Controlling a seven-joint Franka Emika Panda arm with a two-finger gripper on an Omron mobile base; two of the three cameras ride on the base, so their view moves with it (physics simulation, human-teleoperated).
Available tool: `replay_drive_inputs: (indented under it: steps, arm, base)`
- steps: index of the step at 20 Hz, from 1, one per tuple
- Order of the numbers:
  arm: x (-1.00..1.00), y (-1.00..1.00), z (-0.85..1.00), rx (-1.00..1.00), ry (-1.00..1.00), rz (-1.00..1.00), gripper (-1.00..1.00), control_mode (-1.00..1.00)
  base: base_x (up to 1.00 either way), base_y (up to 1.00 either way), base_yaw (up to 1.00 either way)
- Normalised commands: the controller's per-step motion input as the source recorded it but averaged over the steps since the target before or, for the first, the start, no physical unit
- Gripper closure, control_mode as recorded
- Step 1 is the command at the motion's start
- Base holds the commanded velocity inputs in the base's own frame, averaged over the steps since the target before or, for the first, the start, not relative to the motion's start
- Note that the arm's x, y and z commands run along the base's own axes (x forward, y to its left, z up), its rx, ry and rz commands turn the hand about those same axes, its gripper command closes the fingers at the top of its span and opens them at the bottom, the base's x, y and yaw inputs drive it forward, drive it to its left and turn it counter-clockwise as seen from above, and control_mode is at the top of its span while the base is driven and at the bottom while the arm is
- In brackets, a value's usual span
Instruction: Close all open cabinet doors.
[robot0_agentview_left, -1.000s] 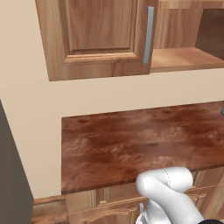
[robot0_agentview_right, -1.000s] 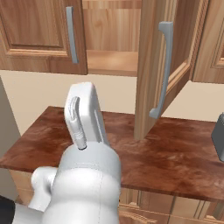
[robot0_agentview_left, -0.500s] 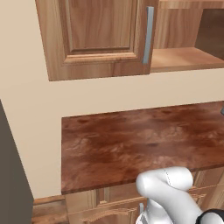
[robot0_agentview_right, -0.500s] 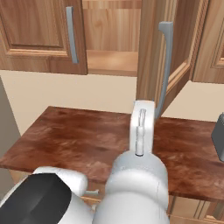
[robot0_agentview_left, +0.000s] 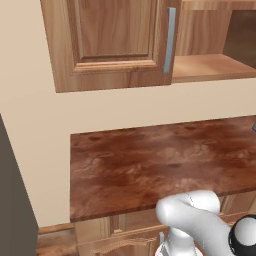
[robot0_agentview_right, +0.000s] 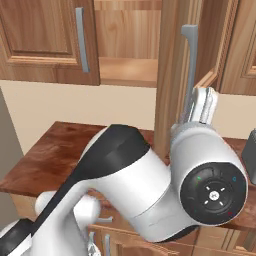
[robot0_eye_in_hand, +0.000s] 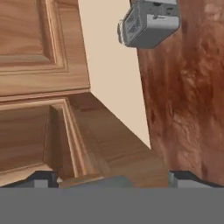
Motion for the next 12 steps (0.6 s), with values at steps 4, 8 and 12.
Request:
replay_drive_inputs:
  steps: [4, 8, 12]
  arm:
    - [0.39, -0.61, -0.19, 0.23, 0.12, 0.0, -1.0, -1.0]
    - [0.08, -0.83, -0.29, 0.26, 0.06, 0.0, -1.0, -1.0]
    - [0.13, -0.82, -0.24, 0.28, 0.01, 0.0, -1.0, -1.0]
  base:
    - [0.0, 0.0, 0.0]
    - [0.0, 0.0, 0.0]
    - [0.0, 0.0, 0.0]
